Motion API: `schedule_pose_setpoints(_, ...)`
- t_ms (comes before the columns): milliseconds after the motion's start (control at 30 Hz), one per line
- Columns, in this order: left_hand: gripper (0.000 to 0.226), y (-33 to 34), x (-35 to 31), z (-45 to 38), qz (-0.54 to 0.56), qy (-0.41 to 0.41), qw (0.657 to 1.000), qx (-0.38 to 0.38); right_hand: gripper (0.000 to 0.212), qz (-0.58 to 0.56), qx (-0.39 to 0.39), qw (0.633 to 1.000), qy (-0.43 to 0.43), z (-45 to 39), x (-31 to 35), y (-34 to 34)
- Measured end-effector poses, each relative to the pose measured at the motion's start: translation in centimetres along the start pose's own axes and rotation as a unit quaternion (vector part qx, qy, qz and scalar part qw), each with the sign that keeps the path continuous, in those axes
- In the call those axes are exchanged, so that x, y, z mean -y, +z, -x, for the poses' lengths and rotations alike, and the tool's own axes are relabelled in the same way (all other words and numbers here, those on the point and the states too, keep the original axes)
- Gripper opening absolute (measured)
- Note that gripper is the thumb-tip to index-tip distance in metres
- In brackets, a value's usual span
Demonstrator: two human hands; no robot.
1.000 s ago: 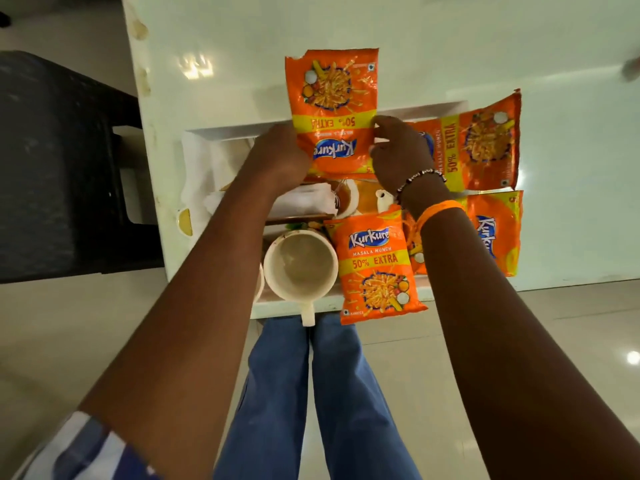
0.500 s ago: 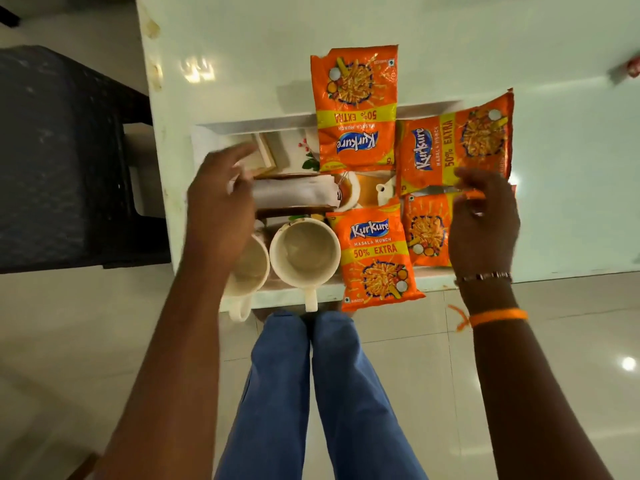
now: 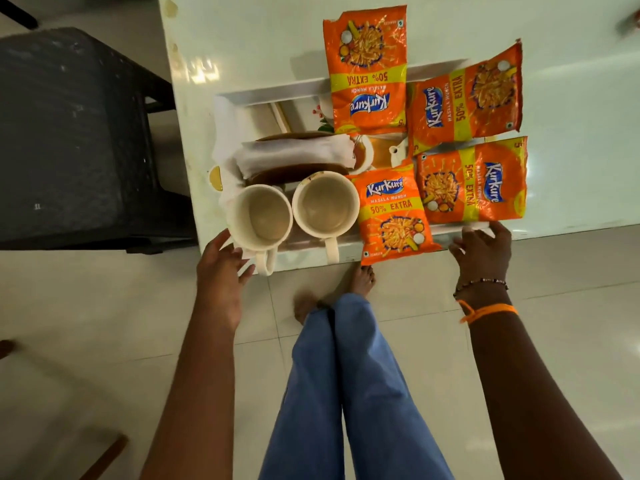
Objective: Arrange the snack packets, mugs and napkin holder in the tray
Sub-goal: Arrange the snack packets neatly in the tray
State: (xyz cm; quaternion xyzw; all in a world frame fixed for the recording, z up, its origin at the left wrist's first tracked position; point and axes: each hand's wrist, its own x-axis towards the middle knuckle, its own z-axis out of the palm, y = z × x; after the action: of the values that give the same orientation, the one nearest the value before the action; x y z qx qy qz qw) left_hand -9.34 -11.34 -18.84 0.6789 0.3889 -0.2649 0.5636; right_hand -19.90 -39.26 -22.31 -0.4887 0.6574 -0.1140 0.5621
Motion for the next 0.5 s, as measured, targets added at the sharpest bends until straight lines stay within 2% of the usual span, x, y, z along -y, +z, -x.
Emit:
schedule_pose_setpoints(67,0.038,0.0,0.3,-0.6,-0.021,0.007,1.0,0.013,0.038,-0.031,0.011,0.999,0.006,-0.2,0.2,0.1)
schedule_pose_setpoints(133,0.044,-0.1,0.6,-1.2,-0.04,0.012,0.999,0.025,0.032,-0.016,0.033,0.999,0.0,-0.3,0.5,0.2)
schedule_pose_setpoints(333,0.036,0.1,1.6,-2.6,-0.04,0.076,0.996,-0.005,0.024,-0.073,0.043,0.996,0.023,-0.8,0.6,0.0)
schedule_pose_setpoints(500,0.032,0.3,2.4,-2.4,-0.036,0.107,0.994,-0.008,0.034,-0.069,0.061,0.996,-0.013,-1.2,0.7,-0.5)
